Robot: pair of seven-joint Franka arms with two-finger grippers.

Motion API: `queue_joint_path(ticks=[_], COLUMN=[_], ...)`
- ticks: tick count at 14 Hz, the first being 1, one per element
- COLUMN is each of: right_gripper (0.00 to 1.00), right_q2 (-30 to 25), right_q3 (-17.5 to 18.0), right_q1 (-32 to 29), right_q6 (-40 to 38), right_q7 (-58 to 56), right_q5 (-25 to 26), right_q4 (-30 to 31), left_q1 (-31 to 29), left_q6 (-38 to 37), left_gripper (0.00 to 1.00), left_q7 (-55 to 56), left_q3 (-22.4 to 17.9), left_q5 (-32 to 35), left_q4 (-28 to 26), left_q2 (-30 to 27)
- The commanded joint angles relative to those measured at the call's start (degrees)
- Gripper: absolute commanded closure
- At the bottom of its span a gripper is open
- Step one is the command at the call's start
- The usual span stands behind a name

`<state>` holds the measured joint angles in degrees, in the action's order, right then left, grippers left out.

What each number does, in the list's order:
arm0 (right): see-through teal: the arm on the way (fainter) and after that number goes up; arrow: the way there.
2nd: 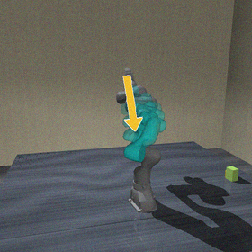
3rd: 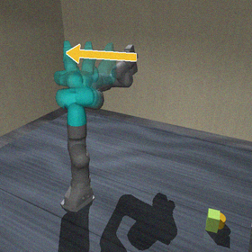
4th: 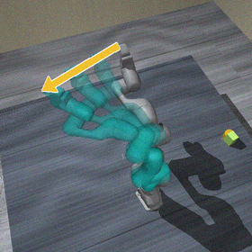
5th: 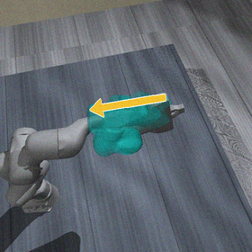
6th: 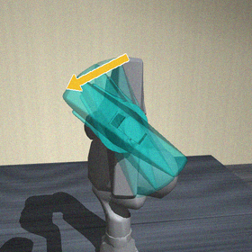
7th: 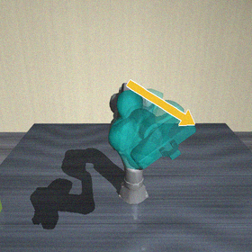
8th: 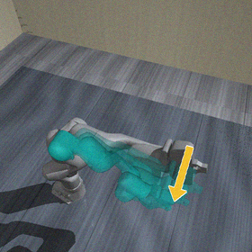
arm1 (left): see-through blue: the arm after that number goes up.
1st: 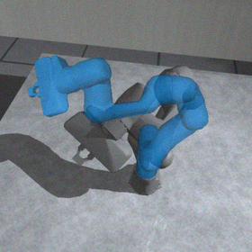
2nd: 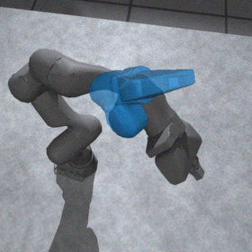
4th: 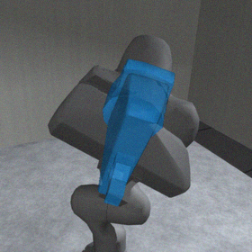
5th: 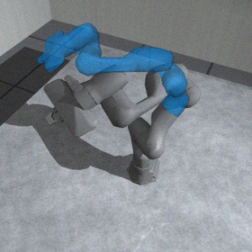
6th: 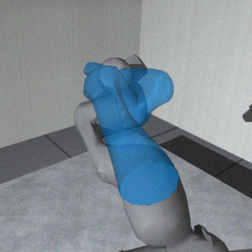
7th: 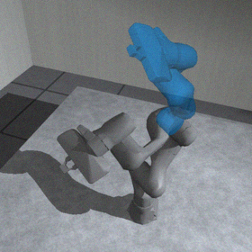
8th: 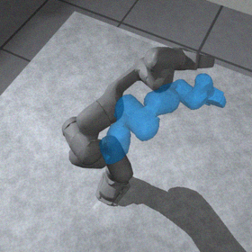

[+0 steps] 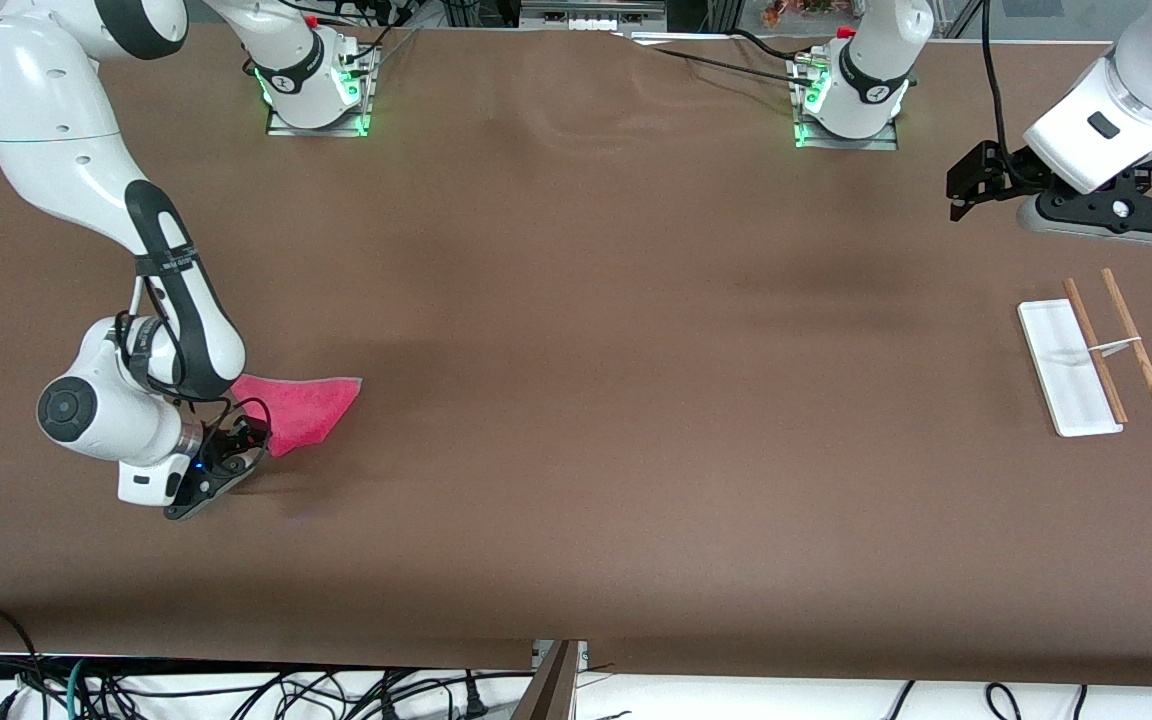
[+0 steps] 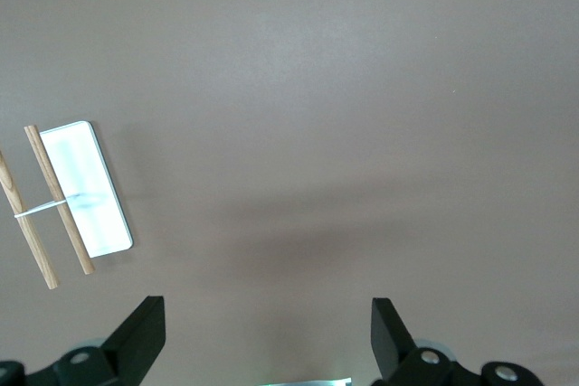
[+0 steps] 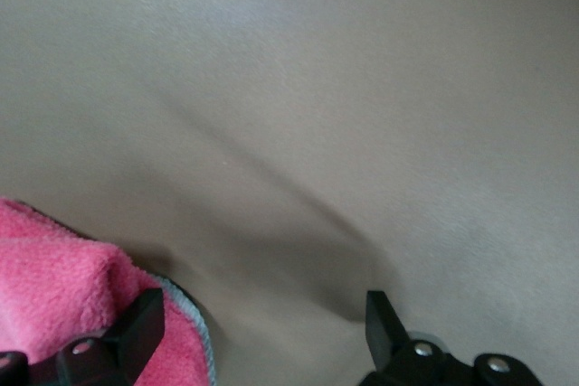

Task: Pass towel and hang on rack
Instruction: 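Close the right gripper on the pink towel's corner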

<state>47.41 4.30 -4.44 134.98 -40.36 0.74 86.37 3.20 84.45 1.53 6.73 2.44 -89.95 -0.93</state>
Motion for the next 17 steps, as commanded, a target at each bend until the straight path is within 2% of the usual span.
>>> queue_joint_path(ticks=[1,2,3,5,7,10,11,13,14,17], right_gripper=[0.35,0.51,0.61,0.62,0.71,0.72,0.7,0.41,0.29,0.26], right_q2=[-0.56,-0.65,-0.74,-0.91,-0.91,-1.0,-1.0,-1.09,-1.09,-1.09], right_q3=[0.27,0.27,0.27,0.27,0.18,0.27,0.27,0.27,0.27,0.27], right_q1=[-0.13,-0.13,-0.13,-0.22,-0.39,-0.48,-0.48,-0.48,-0.48,-0.66], right_q6=[-1.11,-1.81,-2.52,-3.4,-4.63,-6.3,-6.48,-7.44,-8.23,-10.69], right_q7=[0.37,0.37,0.29,0.29,0.2,0.46,0.46,0.46,0.46,0.55], right_q5=[-0.82,-0.91,-0.83,-0.82,-0.82,-0.91,-1.0,-2.13,-2.93,-3.55], right_q4=[0.55,0.55,0.55,0.47,0.47,0.38,0.38,0.29,0.29,0.29], left_q1=[0.14,0.14,0.22,0.22,0.22,0.14,0.22,0.22,0.22,0.22], left_q6=[-0.43,-0.16,-0.25,-0.16,-0.16,-0.16,-0.16,-0.16,-0.16,-0.16], left_gripper=[0.0,0.0,0.0,0.0,0.0,0.0,0.0,0.0,0.0,0.0], left_q7=[-0.3,-0.3,-0.3,-0.3,-0.3,-0.3,-0.3,-0.3,-0.3,-0.3], left_q3=[0.3,0.3,0.3,0.3,0.3,0.3,0.3,0.3,0.3,0.3], left_q5=[2.04,2.04,2.04,2.04,2.04,2.04,2.04,2.04,2.04,2.04], left_q4=[1.53,1.53,1.53,1.53,1.53,1.53,1.53,1.53,1.53,1.53], left_q2=[0.67,0.67,0.67,0.67,0.67,0.67,0.67,0.67,0.67,0.67])
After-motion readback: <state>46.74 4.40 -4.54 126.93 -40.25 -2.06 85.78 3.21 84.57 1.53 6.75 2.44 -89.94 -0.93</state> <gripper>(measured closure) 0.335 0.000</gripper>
